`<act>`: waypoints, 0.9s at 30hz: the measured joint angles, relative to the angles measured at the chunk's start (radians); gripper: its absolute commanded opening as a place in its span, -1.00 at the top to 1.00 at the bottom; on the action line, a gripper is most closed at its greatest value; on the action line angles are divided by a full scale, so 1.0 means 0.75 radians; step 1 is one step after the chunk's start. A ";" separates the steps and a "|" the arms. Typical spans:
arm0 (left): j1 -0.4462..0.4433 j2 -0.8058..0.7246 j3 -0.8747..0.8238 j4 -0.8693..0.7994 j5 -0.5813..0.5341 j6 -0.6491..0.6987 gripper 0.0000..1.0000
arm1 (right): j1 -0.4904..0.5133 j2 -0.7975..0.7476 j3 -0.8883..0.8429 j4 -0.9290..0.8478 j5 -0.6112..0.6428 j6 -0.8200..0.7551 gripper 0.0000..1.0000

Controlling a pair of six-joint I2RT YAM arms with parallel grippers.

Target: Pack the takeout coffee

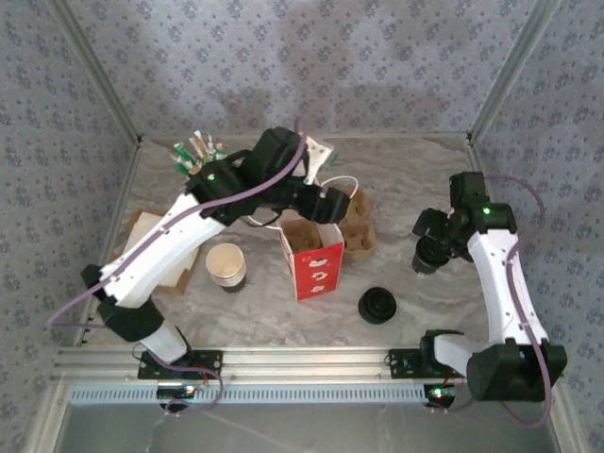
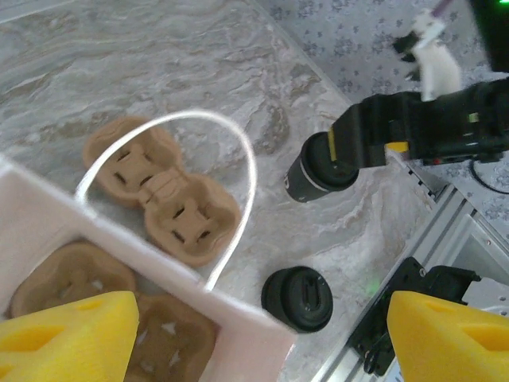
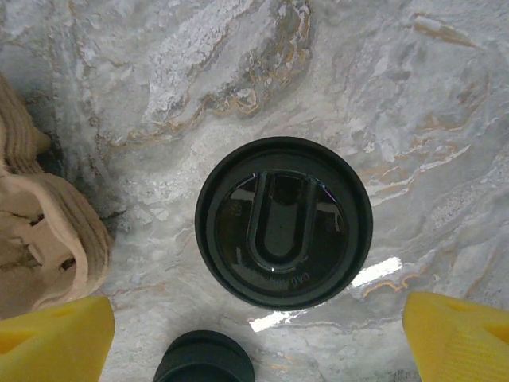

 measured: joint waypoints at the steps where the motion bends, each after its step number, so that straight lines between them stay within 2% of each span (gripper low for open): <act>1: -0.009 0.042 0.041 -0.010 0.005 0.012 -0.64 | -0.004 0.021 -0.006 0.009 -0.001 0.000 -0.83; 7: -0.044 0.189 0.157 -0.063 0.023 0.070 -0.65 | -0.020 0.113 -0.037 0.054 0.016 0.001 -0.77; 27: -0.046 0.199 0.160 -0.088 0.033 0.121 -0.66 | -0.038 0.266 -0.057 0.081 0.029 0.011 -0.79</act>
